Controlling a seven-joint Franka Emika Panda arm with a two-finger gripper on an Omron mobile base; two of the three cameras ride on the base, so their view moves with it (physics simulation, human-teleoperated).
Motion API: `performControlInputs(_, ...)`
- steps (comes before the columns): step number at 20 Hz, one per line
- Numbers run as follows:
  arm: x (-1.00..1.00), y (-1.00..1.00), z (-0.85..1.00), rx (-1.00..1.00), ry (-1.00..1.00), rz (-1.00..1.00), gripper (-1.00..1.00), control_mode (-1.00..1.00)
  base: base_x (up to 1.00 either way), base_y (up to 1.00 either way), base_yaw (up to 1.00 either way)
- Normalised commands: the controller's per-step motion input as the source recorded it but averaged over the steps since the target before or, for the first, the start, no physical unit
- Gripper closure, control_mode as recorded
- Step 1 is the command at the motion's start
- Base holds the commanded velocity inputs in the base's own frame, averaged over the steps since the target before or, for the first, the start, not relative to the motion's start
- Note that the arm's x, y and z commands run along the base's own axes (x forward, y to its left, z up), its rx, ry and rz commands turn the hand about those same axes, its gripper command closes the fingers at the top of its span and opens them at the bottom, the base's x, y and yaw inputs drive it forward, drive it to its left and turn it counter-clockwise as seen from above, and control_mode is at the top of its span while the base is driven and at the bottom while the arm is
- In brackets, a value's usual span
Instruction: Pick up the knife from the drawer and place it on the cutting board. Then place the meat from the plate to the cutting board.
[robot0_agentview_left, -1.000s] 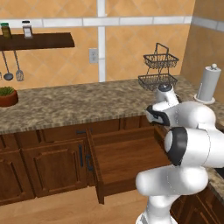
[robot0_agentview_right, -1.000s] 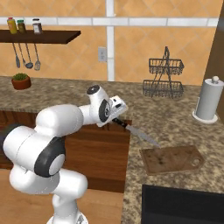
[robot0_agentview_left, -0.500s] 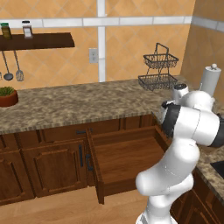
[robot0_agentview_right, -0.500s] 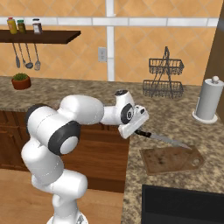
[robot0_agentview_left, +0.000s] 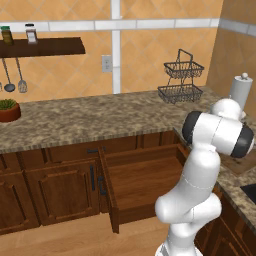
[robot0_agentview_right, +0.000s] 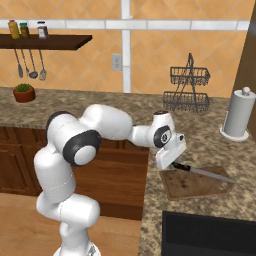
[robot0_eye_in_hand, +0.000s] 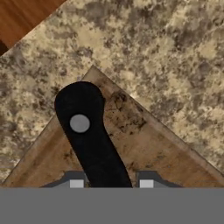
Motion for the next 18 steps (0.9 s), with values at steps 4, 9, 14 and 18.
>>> performControlInputs(4, -0.04, 0.00, -0.37, 0.00, 0.10, 0.07, 1.00, -1.00, 0.00, 0.00, 0.00)
performControlInputs(9, 0.01, -0.02, -0.54, -0.03, 0.01, 0.11, 1.00, -1.00, 0.00, 0.00, 0.00)
performControlInputs(14, 0.06, -0.29, -0.28, -0.01, 0.00, 0.09, -1.00, -1.00, 0.00, 0.00, 0.00)
performControlInputs(18, -0.08, 0.01, 0.15, 0.00, 0.00, 0.00, -1.00, -1.00, 0.00, 0.00, 0.00)
